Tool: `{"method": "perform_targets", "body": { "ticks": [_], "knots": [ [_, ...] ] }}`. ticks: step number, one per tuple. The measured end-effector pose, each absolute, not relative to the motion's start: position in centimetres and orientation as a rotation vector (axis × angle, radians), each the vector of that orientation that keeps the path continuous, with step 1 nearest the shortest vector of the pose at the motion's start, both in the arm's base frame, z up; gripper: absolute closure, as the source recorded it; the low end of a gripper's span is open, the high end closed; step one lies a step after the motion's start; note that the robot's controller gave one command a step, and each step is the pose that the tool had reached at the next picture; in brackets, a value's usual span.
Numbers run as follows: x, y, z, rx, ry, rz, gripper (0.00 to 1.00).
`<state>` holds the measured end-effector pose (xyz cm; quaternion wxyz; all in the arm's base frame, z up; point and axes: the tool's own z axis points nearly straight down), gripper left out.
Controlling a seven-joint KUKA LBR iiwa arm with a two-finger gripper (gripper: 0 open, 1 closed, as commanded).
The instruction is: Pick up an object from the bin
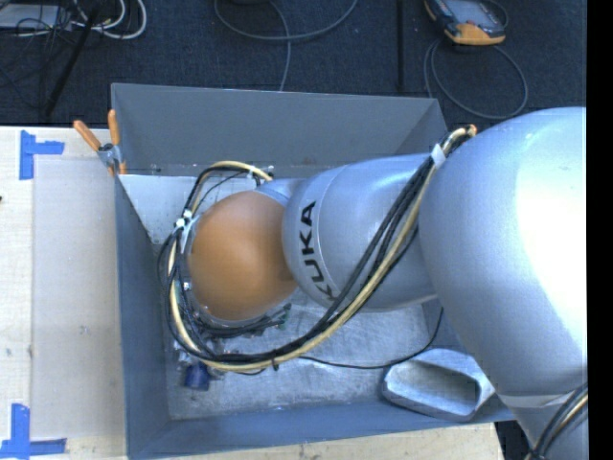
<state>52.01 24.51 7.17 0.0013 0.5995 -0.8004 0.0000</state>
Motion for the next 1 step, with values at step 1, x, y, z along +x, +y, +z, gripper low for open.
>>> {"method": "perform_targets", "body": {
  "ticks": [1],
  "knots": [
    [52.17,24.68,14.69,1.88,-2.527,0.001,1.0]
  ]
}}
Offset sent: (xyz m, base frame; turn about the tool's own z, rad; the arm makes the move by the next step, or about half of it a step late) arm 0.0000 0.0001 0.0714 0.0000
